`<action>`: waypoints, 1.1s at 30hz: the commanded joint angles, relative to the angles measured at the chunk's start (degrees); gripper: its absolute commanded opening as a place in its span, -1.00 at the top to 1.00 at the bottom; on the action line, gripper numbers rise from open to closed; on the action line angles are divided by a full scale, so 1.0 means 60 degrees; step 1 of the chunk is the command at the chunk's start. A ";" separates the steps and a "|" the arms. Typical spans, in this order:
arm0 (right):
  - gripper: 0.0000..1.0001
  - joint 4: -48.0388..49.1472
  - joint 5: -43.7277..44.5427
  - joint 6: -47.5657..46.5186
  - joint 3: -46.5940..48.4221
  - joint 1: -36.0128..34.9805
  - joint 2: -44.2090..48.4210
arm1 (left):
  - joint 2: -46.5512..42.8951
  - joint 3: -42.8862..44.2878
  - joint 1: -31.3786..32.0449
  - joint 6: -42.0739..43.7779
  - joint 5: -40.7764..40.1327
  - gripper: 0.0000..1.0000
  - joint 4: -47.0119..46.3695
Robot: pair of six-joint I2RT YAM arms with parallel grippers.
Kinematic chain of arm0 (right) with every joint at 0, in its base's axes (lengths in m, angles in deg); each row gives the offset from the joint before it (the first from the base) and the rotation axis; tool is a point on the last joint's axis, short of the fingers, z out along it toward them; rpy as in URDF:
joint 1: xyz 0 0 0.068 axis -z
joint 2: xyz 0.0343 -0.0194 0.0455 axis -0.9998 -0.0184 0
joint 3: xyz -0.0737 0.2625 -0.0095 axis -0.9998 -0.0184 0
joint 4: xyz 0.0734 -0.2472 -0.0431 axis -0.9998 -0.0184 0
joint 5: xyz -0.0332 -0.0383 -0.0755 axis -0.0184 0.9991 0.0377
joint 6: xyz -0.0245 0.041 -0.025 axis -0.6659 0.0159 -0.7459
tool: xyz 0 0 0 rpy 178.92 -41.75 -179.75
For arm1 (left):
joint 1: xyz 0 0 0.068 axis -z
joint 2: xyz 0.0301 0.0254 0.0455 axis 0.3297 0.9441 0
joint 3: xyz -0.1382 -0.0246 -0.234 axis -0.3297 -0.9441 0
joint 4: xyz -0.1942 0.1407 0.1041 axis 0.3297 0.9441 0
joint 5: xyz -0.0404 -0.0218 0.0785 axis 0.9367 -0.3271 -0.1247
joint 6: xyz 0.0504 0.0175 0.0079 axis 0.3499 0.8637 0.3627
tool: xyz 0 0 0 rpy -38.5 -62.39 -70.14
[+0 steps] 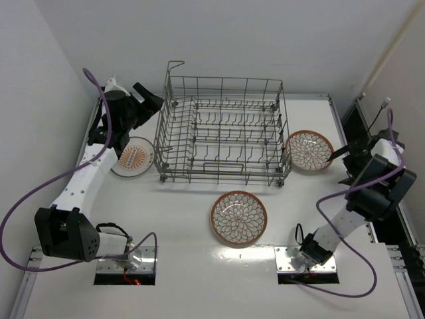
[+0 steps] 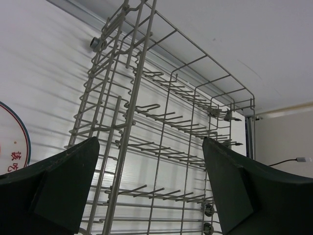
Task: Load the plates into the dish rack
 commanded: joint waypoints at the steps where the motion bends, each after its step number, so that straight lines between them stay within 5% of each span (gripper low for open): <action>1: -0.80 0.0979 -0.0494 -0.0478 -0.0049 -0.0136 -0.0284 | -0.0327 -0.0003 0.0000 0.0043 -0.0088 -0.69 -0.0363; 15: -0.69 0.1433 -0.1095 -0.0684 0.0654 -0.0531 -0.2233 | -0.0327 -0.0193 0.0000 0.0043 -0.0088 -0.71 -0.0363; 24: -0.33 0.1433 -0.1666 -0.0479 0.1387 -0.1028 -0.3449 | -0.0327 -0.0193 0.0000 0.0043 -0.0176 -0.74 -0.0187; 33: 0.91 0.0981 -0.1490 -0.0245 0.2046 -0.1117 -0.3393 | -0.0327 -0.0193 0.0000 -0.0044 -0.0176 -0.74 -0.0275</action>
